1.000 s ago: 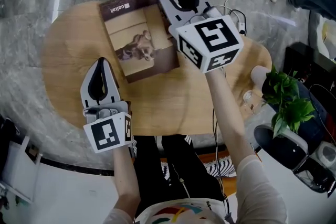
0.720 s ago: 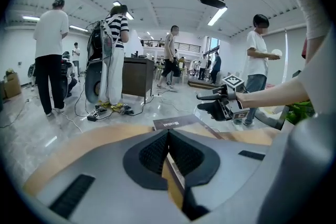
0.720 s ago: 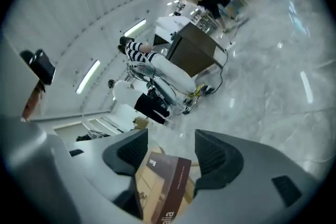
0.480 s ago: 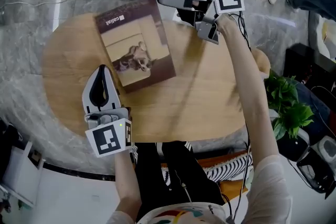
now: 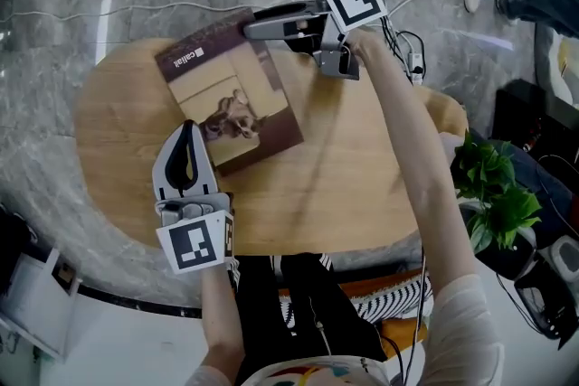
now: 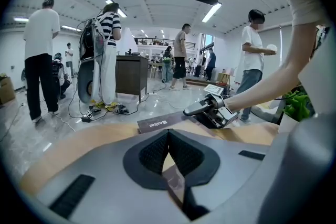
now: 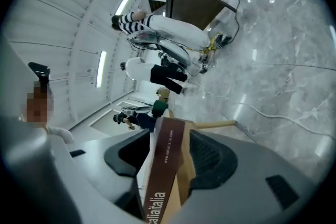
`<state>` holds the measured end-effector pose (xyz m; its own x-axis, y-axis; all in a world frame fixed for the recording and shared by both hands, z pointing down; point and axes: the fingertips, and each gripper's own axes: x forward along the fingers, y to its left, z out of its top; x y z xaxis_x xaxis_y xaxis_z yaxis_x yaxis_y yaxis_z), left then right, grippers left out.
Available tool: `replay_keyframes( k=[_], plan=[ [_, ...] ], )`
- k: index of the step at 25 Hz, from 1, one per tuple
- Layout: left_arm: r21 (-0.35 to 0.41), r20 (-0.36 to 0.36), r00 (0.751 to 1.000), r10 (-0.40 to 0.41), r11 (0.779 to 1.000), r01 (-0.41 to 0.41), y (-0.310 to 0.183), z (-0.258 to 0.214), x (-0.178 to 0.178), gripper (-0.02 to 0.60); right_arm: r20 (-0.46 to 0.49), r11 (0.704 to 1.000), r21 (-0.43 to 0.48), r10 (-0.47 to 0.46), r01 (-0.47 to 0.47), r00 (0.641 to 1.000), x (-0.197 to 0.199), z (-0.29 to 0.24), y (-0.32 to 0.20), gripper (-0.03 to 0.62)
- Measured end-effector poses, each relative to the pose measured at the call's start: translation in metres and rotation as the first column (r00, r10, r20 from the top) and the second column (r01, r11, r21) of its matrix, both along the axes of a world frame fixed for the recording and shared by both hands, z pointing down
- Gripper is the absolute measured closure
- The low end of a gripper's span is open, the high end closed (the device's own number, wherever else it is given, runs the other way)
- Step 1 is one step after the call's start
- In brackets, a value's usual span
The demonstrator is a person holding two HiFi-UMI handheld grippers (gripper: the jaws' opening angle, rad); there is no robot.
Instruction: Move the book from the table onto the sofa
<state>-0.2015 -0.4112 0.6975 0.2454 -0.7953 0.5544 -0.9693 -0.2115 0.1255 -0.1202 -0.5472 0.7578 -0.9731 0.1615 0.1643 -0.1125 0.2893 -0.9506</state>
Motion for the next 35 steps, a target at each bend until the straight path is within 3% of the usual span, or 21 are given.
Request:
replay_keyframes(
  k=[4, 5, 8, 11, 13, 16, 21, 27, 30, 35],
  plan=[
    [0.003, -0.005, 1.0, -0.005, 1.0, 0.005, -0.002, -0.001, 0.001, 0.574, -0.034, 0.997, -0.044, -0.059, 0.058, 0.998, -0.008, 0.008, 0.008, 0.362],
    [0.005, -0.005, 1.0, -0.004, 1.0, 0.004, -0.002, -0.002, 0.001, 0.575, -0.025, 0.997, -0.039, -0.067, 0.066, 0.997, -0.008, 0.007, 0.009, 0.397],
    [0.01, -0.004, 1.0, -0.01, 1.0, 0.01, -0.003, -0.004, -0.002, 0.574, -0.011, 0.998, -0.016, -0.058, 0.057, 0.998, -0.008, 0.004, 0.007, 0.407],
    [0.013, -0.005, 1.0, -0.015, 1.0, 0.015, -0.003, -0.011, -0.006, 0.574, -0.009, 0.999, -0.032, 0.027, -0.027, 1.0, -0.002, 0.002, 0.0, 0.411],
    [0.024, 0.001, 1.0, -0.011, 1.0, 0.011, -0.006, -0.02, -0.009, 0.575, 0.028, 0.988, -0.062, 0.14, -0.138, 0.99, 0.005, -0.012, -0.017, 0.424],
    [0.052, 0.016, 1.0, -0.011, 0.999, 0.011, -0.013, -0.037, -0.015, 0.575, 0.099, 0.953, -0.043, 0.301, -0.298, 0.948, 0.017, -0.047, -0.05, 0.436],
    [0.105, 0.013, 1.0, -0.019, 0.994, 0.017, -0.022, -0.094, -0.019, 0.574, 0.085, 0.898, -0.003, 0.438, -0.439, 0.895, 0.033, -0.105, -0.055, 0.439],
    [0.265, 0.022, 1.0, -0.005, 0.964, -0.001, -0.049, -0.21, -0.017, 0.574, 0.145, 0.771, 0.065, 0.621, -0.633, 0.77, 0.046, -0.227, -0.053, 0.439],
    [0.309, 0.017, 1.0, 0.014, 0.951, -0.019, -0.043, -0.27, -0.014, 0.575, 0.169, 0.714, 0.106, 0.673, -0.692, 0.72, 0.055, -0.295, -0.036, 0.439],
    [0.38, 0.048, 0.997, 0.058, 0.922, -0.072, -0.027, -0.364, -0.019, 0.575, 0.231, 0.654, 0.15, 0.705, -0.741, 0.67, 0.052, -0.396, 0.007, 0.439]
  ],
)
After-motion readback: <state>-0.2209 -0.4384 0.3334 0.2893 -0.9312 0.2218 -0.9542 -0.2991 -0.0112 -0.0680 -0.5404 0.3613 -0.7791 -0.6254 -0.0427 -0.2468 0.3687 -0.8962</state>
